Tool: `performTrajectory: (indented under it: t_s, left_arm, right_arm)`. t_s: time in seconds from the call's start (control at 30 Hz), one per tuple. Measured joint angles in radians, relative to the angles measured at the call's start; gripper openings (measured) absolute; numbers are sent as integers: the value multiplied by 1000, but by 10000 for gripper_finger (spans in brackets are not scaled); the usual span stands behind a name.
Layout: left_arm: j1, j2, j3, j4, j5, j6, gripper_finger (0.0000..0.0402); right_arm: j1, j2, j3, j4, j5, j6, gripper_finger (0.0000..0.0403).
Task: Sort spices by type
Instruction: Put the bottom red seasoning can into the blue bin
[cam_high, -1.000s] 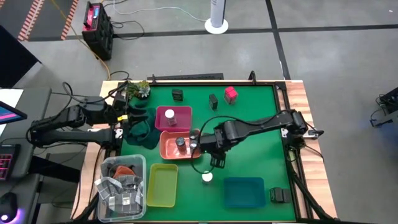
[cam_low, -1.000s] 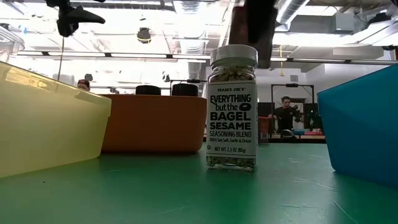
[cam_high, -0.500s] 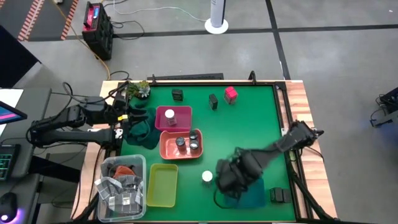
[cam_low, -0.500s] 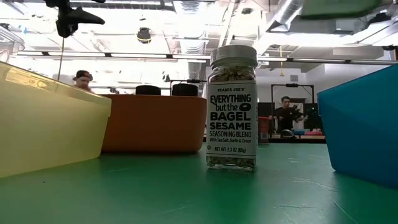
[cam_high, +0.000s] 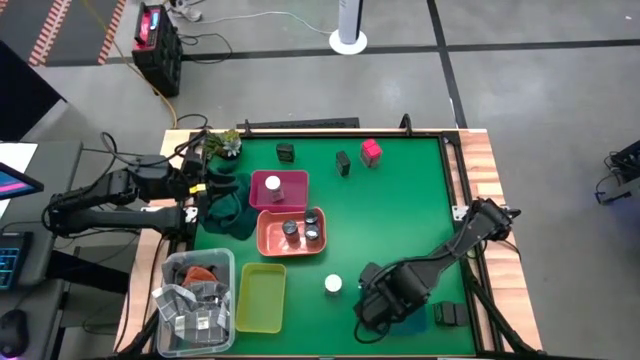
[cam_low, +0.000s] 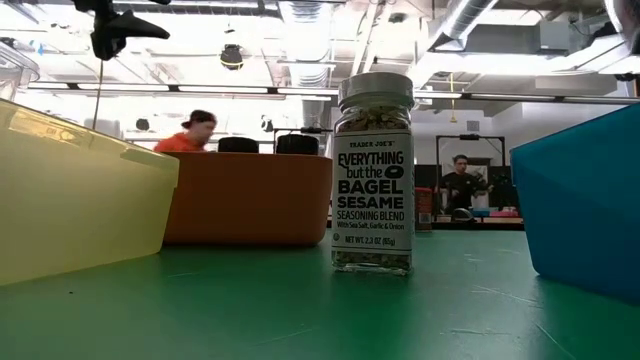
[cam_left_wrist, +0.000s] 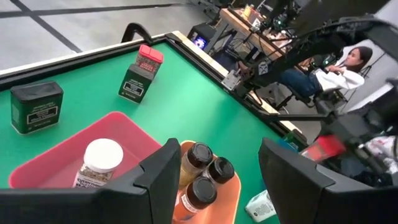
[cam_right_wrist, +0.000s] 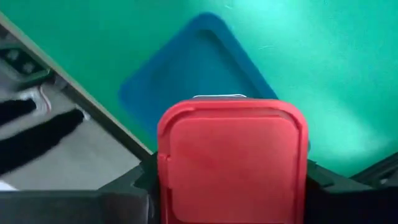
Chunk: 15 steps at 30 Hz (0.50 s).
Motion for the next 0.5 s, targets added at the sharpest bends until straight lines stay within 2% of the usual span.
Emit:
performTrajectory:
  t_s: [0.3, 0.5]
  left_arm:
    - [0, 0, 0, 5, -23, -6, 206]
    - [0, 0, 0, -1, -23, -6, 206]
  right_arm:
    - [-19, 1, -177, 231, -15, 139, 238]
    - [-7, 2, -296, 391, 9, 331, 227]
